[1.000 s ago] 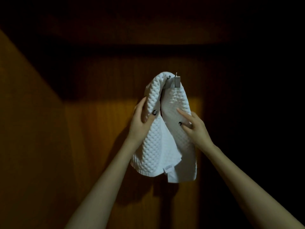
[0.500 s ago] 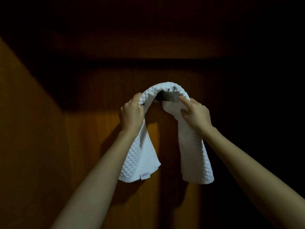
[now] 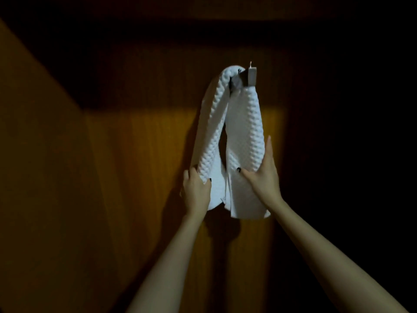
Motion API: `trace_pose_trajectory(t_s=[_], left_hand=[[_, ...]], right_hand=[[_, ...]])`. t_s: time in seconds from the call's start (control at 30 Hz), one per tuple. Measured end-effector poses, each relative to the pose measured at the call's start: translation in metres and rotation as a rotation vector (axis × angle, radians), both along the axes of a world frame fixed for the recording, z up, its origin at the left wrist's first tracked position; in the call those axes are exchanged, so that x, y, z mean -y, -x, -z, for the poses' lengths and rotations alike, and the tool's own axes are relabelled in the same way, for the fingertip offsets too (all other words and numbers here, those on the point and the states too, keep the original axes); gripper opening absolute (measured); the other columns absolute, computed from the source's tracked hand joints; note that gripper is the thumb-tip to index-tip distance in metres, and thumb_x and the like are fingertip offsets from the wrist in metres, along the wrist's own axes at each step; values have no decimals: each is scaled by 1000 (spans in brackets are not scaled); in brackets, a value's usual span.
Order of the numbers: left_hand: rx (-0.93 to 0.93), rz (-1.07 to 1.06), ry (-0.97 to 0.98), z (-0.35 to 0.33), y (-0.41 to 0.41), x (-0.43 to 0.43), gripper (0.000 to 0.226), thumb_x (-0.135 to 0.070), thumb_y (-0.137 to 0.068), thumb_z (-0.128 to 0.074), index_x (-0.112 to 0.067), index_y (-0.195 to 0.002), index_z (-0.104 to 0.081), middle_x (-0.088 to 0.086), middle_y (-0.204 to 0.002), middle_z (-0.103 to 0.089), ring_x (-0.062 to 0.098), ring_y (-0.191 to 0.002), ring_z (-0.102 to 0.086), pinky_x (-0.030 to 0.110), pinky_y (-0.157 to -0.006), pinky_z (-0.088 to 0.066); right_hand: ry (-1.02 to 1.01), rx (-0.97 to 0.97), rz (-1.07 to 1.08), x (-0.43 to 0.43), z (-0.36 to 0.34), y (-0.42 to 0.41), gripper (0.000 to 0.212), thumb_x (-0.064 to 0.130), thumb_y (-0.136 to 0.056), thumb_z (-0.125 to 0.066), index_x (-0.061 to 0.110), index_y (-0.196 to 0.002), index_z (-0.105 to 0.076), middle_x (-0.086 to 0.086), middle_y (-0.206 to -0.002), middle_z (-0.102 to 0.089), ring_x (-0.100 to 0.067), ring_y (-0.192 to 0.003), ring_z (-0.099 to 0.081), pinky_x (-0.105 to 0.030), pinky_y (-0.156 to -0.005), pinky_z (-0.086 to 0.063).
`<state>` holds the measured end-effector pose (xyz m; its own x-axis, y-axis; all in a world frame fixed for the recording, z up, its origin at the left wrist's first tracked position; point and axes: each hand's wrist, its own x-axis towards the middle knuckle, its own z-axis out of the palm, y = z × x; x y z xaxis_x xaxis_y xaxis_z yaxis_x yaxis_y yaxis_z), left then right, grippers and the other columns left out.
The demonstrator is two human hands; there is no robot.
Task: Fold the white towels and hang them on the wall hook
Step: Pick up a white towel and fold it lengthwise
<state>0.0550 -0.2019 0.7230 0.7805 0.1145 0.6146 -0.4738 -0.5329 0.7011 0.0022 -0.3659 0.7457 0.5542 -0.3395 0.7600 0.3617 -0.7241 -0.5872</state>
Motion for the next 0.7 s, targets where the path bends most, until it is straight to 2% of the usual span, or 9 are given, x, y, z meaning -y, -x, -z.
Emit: trace_pose_trajectory(t_s=[0.07, 0.13, 0.2, 0.3, 0.4, 0.47, 0.53, 0.63, 0.7], left_hand=[[46, -10, 52, 6, 5, -3, 31, -8, -81, -63, 0, -109, -53, 17, -109, -55, 38, -101, -56, 48, -80, -48], [96, -49, 85, 16, 11, -7, 33, -4, -78, -62, -2, -110, -54, 17, -110, -57, 38, -102, -56, 52, -84, -47], [166, -94, 64, 31, 16, -8, 35, 1, -74, -63, 0, -109, -55, 20, -109, -59, 40, -106, -54, 54, -88, -45], [191, -70, 24, 47, 22, -2, 36, 6, -72, -64, 3, -107, -55, 21, -105, -55, 40, -99, -54, 50, -84, -48], [130, -18, 35, 51, 24, 6, 35, 4, -79, -64, 0, -112, -52, 17, -113, -50, 34, -98, -57, 42, -81, -49], [123, 6, 8, 54, 24, 9, 34, 0, -82, -64, 1, -114, -52, 17, -117, -52, 33, -105, -54, 43, -86, -46], [95, 12, 8, 57, 24, 11, 30, -6, -85, -64, 2, -112, -52, 19, -112, -59, 35, -106, -53, 44, -86, -44], [-43, 27, 93, 61, 29, 10, 27, -20, -89, -64, -3, -104, -49, 18, -100, -64, 34, -94, -61, 44, -74, -52], [-85, 27, 102, 65, 34, 9, 31, -28, -89, -65, -5, -100, -47, 17, -94, -66, 34, -86, -64, 43, -68, -52]], right_hand=[[-74, -53, 41, -1, 27, 0, 81, 17, -82, -66, 25, -149, -23, 0, -149, -39, -12, -126, -43, -33, -92, -43], [-97, -120, 166, -3, 48, 1, 42, 14, -83, -59, 15, -123, -47, -3, -117, -55, -19, -104, -57, -36, -75, -49], [-90, -122, 308, -3, 60, 0, 23, 9, -84, -56, 12, -106, -48, -1, -98, -51, -25, -89, -58, -39, -68, -50], [10, -102, 379, -2, 70, -4, 33, 1, -82, -60, 9, -113, -49, -6, -104, -51, -26, -97, -54, -40, -71, -51], [39, -124, 312, -6, 87, -5, 35, 2, -85, -60, 6, -118, -49, -11, -109, -56, -28, -101, -52, -38, -75, -47], [3, -163, 235, -9, 101, -2, 34, 4, -89, -57, 6, -122, -47, -10, -100, -60, -26, -91, -57, -37, -70, -48], [-5, -171, 187, -11, 113, 2, 28, 4, -91, -54, 7, -118, -46, -5, -86, -60, -23, -74, -59, -33, -58, -44], [-26, -159, 156, -16, 127, 9, 18, -2, -90, -53, 7, -106, -50, 1, -72, -55, -17, -58, -53, -28, -52, -35], [-79, -184, 118, -19, 136, 16, 17, -4, -90, -51, 6, -103, -55, 0, -71, -57, -16, -58, -53, -33, -52, -40]])
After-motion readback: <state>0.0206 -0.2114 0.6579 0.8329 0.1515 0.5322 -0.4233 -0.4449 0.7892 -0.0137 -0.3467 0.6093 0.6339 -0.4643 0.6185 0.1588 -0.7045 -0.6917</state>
